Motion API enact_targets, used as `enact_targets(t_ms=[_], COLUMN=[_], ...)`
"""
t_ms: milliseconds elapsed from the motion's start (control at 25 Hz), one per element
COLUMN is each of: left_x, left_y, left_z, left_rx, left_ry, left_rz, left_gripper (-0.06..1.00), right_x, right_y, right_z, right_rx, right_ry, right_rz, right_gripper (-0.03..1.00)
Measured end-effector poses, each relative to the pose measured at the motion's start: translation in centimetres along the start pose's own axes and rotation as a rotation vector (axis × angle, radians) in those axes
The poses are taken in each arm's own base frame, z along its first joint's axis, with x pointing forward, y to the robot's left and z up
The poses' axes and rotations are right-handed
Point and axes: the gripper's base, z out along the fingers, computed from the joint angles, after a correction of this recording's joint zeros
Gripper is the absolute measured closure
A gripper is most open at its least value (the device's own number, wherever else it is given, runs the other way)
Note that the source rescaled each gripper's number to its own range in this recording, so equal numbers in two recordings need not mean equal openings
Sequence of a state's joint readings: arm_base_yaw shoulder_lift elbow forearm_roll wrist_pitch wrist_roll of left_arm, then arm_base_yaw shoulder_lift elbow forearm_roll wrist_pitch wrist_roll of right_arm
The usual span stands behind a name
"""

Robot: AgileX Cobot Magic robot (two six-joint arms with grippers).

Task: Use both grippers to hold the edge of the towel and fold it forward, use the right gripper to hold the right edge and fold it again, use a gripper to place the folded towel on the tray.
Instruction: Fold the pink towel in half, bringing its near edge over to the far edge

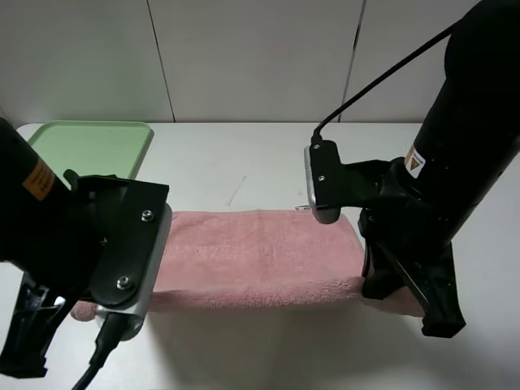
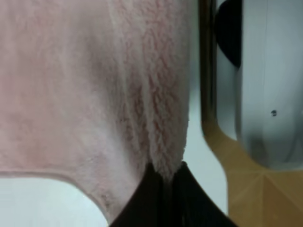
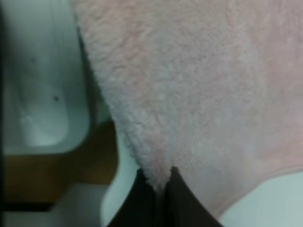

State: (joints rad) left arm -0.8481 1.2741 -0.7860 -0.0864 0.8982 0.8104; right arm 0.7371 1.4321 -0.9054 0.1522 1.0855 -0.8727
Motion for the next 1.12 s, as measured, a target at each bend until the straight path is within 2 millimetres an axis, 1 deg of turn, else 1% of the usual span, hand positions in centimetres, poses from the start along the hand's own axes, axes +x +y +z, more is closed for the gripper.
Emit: enact_targets(t_ms=[240, 440, 800, 960, 1120], left_x=[0.0, -0.1, 1.5, 1.8, 1.5], left_y=[0.9, 1.9, 5.8, 6.7, 7.2], left_z=[0.0, -0.1, 1.5, 2.2, 2.1], left_rx=[-0.1, -0.185, -0.263, -0.269, -0.325], left_ry=[0.004, -0.011, -0.027, -0.027, -0.072], left_rz=[0.048, 0.075, -0.055, -0.072, -0.059], left_gripper=[0.94, 0.94, 0.94, 0.94, 0.94], right_x=[-0.1, 0.0, -0.3, 0.1, 0.9], right_y=[-1.4, -2.1, -2.9, -4.2, -5.6], right_z=[-0.1, -0.2, -0.3, 0.3, 1.4], right_rx=[0.17, 0.24, 0.318, 0.314, 0.293], right_ry=[0.007, 0.023, -0.021, -0.032, -0.012], right_rz=[-0.011, -0.04, -0.043, 0.013, 0.073], right_gripper=[0.97, 0.97, 0.97, 0.97, 0.97])
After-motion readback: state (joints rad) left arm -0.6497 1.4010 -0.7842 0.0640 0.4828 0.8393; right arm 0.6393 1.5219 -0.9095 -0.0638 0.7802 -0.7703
